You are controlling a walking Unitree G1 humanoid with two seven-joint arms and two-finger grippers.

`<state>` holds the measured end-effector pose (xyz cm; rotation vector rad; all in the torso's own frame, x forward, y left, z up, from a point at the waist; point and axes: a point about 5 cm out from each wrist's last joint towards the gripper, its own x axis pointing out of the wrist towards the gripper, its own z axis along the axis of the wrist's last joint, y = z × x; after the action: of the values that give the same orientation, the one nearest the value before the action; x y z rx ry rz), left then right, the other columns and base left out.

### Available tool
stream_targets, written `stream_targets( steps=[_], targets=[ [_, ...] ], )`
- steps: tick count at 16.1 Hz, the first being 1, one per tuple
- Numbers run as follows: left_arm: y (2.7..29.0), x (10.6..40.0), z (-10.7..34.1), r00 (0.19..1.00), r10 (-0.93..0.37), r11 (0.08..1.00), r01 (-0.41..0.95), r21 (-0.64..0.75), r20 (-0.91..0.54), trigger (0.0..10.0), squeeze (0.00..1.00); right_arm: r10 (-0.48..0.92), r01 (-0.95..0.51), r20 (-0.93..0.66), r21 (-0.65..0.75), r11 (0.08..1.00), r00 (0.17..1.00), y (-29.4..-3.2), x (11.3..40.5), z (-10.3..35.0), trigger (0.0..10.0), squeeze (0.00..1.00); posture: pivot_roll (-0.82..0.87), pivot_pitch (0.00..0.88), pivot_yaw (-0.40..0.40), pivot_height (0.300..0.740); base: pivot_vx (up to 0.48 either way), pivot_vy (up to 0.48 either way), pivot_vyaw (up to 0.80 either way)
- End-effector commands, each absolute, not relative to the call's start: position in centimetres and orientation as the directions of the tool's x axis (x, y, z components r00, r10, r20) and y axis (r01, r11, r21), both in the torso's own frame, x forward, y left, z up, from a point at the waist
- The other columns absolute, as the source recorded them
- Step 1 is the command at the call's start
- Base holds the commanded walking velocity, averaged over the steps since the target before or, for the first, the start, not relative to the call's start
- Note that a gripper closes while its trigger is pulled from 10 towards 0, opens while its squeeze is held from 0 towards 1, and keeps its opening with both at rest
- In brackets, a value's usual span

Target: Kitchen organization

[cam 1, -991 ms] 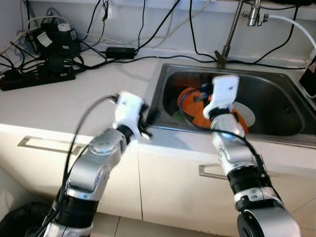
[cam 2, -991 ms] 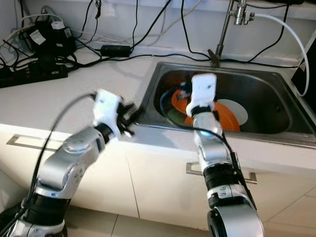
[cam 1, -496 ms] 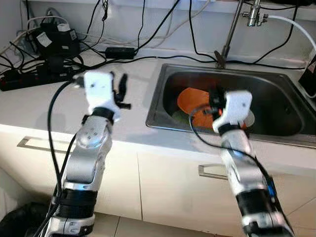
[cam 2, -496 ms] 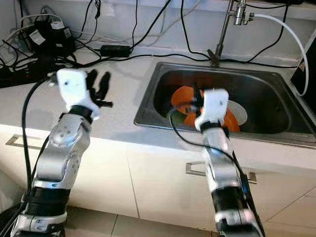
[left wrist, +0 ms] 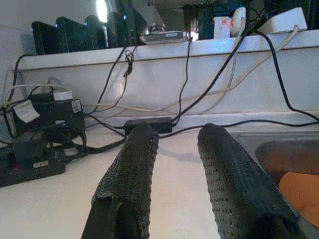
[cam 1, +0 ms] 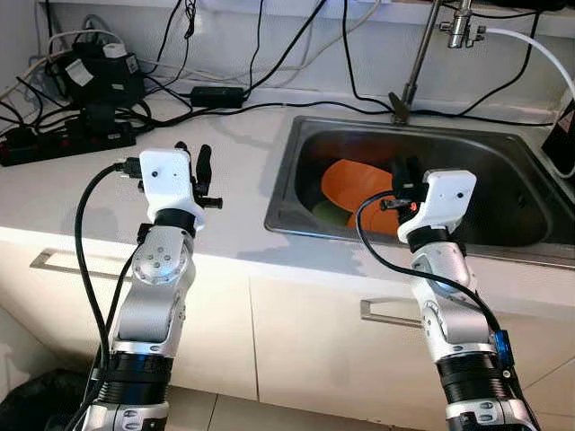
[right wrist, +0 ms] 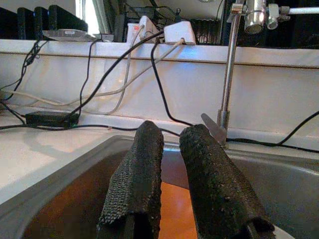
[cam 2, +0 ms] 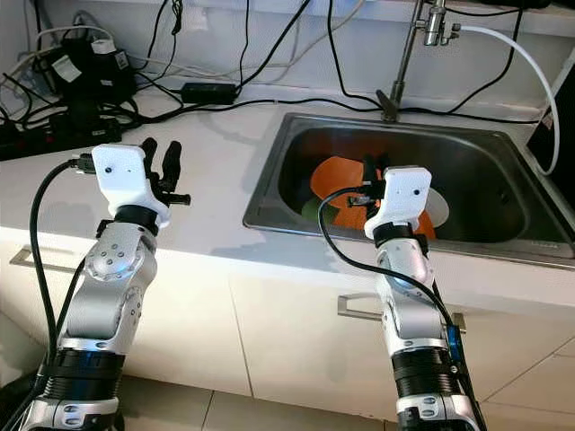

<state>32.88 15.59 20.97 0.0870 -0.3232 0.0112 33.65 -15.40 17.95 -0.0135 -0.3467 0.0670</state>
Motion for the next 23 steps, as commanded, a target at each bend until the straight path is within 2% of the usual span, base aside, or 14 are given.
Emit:
stream_targets(
  steps=[1, 14, 17, 23],
  targets=[
    [15.43, 33.01, 20.72, 0.95, 0.002, 0.995, -0.033, 0.096, 0.313, 10.0, 0.0, 0.064, -0.063, 0.363, -0.015, 0.998, 0.93, -15.5, 33.67, 18.78, 10.0, 0.0, 0.02, 0.001, 0.018, 0.74, 0.0, -0.48, 0.0],
    [15.14, 33.05, 20.91, 0.945, -0.015, 0.995, -0.018, 0.096, 0.327, 10.0, 0.0, 0.055, -0.066, 0.353, 0.02, 0.998, 0.934, -16.2, 33.85, 18.8, 10.0, 0.0, 0.02, 0.002, 0.012, 0.74, 0.0, -0.48, 0.0],
    [15.15, 33.12, 21.08, 0.944, -0.015, 0.995, -0.018, 0.095, 0.331, 10.0, 0.0, 0.062, -0.076, 0.355, 0.025, 0.997, 0.933, -16.16, 33.79, 18.86, 10.0, 0.0, 0.02, 0.008, 0.013, 0.74, 0.0, -0.48, -0.54],
    [14.93, 33.16, 20.82, 0.947, -0.025, 0.995, -0.007, 0.099, 0.319, 10.0, 0.0, 0.069, -0.075, 0.358, 0.003, 0.997, 0.931, -16.24, 33.64, 18.8, 10.0, 0.0, 0.02, 0.018, 0.013, 0.74, 0.0, -0.48, 0.0]
  ],
)
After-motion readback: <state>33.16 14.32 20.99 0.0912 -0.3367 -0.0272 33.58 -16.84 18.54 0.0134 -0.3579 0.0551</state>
